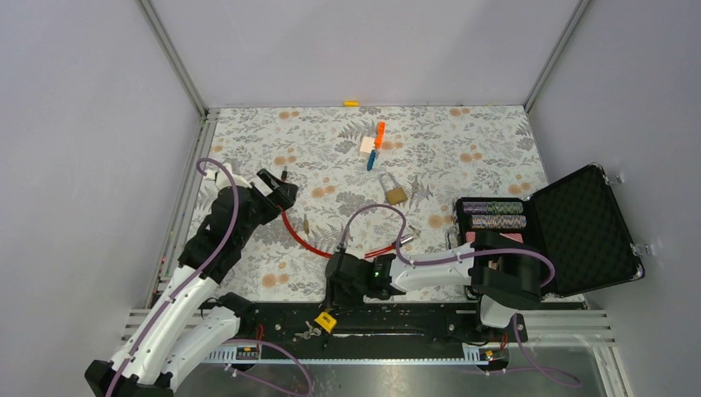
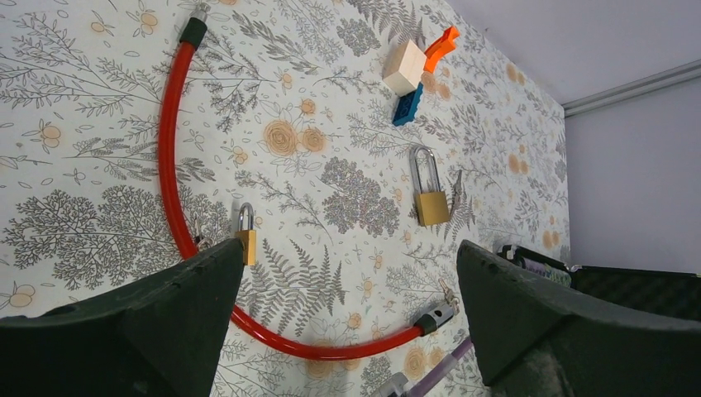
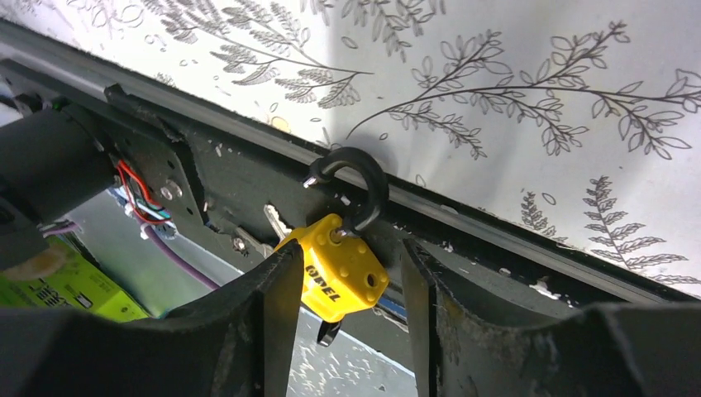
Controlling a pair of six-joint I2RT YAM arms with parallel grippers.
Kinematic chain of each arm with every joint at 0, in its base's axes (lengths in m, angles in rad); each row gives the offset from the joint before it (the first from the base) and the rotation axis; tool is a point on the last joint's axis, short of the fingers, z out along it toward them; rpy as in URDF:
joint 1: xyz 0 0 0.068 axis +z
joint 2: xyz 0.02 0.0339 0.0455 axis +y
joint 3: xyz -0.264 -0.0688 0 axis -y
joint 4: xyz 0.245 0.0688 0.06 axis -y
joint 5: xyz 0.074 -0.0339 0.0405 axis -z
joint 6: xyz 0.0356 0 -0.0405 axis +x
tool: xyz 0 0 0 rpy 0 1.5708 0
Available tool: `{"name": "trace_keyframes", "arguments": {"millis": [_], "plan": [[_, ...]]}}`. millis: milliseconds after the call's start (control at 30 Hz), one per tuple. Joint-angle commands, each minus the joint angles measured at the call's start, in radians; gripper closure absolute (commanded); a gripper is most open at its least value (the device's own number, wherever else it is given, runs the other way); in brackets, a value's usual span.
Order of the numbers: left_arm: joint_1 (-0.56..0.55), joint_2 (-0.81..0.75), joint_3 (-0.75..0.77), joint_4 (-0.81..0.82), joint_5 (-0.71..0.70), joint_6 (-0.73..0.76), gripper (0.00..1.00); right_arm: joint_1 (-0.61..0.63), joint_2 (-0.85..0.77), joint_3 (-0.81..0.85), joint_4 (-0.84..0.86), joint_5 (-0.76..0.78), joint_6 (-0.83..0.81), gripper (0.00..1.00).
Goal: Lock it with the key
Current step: Pick up the lock from the center of the board.
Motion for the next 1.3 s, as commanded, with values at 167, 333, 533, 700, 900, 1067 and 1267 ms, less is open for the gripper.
{"name": "trace_keyframes", "arguments": {"millis": [167, 333, 533, 700, 900, 1067, 1267], "plan": [[0.005, -0.015, 0.005, -0.001, -0.028, 0.007, 0.01, 0.003, 0.032, -0.022, 0.039, 0.074, 0.170, 0.51], [0.005, -0.013, 0.004, 0.002, -0.032, 0.008, 0.01, 0.003, 0.040, 0.000, -0.026, 0.145, 0.215, 0.58], [0.005, -0.013, -0.007, 0.006, -0.028, 0.006, 0.01, 0.002, 0.082, 0.058, -0.101, 0.173, 0.226, 0.63], [0.004, -0.026, -0.040, 0.039, -0.032, -0.008, 0.01, 0.002, 0.132, 0.126, -0.174, 0.191, 0.237, 0.73], [0.005, -0.032, -0.049, 0.036, -0.040, -0.004, 0.01, 0.002, 0.092, 0.143, -0.211, 0.247, 0.218, 1.00], [0.005, -0.044, -0.046, 0.038, -0.011, 0.014, 0.01, 0.003, -0.065, 0.162, -0.306, 0.415, 0.124, 1.00], [0.005, -0.031, -0.012, 0.070, 0.138, 0.102, 0.01, -0.003, -0.309, 0.176, -0.398, 0.699, -0.011, 1.00]]}}
